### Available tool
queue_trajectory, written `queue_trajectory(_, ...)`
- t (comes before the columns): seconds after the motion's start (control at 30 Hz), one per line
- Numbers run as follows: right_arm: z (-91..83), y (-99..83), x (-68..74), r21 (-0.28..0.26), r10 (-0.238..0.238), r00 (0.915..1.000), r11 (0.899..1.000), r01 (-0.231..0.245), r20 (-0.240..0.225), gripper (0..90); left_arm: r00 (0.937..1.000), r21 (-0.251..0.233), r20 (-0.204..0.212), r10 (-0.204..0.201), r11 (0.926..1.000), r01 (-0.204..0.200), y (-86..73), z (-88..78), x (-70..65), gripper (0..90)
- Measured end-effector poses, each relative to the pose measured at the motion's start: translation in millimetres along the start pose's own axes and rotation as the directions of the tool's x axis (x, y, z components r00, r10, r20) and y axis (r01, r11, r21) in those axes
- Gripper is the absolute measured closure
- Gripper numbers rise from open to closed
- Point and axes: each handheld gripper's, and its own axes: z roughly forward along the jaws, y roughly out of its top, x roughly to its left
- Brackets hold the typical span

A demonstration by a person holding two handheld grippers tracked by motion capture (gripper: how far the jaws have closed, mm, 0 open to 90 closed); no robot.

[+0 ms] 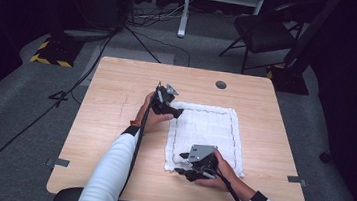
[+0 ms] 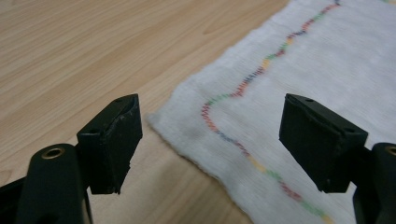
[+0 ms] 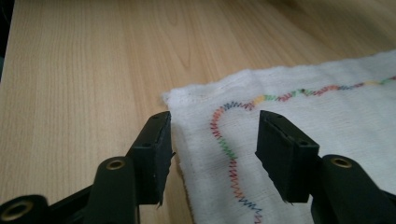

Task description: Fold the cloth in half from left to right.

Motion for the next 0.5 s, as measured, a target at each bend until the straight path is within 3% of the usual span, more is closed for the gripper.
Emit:
queue_trajectory(0.3,16.2,14.7,16.6,-0.011,-0.065,0.9975,0.998,0.065,-0.026,47.9,0.9989,0.029,-0.033,-0.035,0.9989,0.036,-0.2,20.5,2.7,20.4)
queue_trajectory(0.5,30.3,19.4,19.0,0.011,-0.087,0.9962,0.996,0.087,-0.011,51.9,0.9987,0.030,-0.027,-0.042,0.9986,0.043,-1.7,21.8,6.2,19.7)
